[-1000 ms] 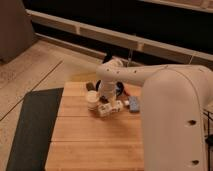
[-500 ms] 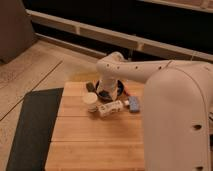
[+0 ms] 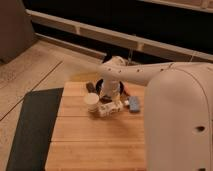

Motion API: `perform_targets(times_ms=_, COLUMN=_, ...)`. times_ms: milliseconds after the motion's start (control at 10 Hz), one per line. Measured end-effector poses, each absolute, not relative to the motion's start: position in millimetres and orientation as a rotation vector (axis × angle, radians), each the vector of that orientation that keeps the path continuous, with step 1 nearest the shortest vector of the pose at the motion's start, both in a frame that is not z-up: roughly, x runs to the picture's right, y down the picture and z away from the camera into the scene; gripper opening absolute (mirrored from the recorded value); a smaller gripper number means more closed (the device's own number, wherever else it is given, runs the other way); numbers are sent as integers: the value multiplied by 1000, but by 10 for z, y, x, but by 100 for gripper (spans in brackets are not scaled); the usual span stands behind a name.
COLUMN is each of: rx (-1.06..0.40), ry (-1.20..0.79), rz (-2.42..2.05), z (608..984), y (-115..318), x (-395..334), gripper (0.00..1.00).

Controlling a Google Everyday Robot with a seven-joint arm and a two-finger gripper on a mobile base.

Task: Place the bottle in the ceramic bowl

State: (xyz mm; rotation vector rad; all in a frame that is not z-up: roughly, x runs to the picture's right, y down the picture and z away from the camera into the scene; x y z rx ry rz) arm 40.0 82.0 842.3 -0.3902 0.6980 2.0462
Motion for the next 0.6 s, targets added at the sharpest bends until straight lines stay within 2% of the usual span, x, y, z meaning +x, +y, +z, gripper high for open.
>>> perform_targets(times_ms=600, rx=-449, ry=788, rz=2078, z=8716, y=1155, x=361, gripper=65)
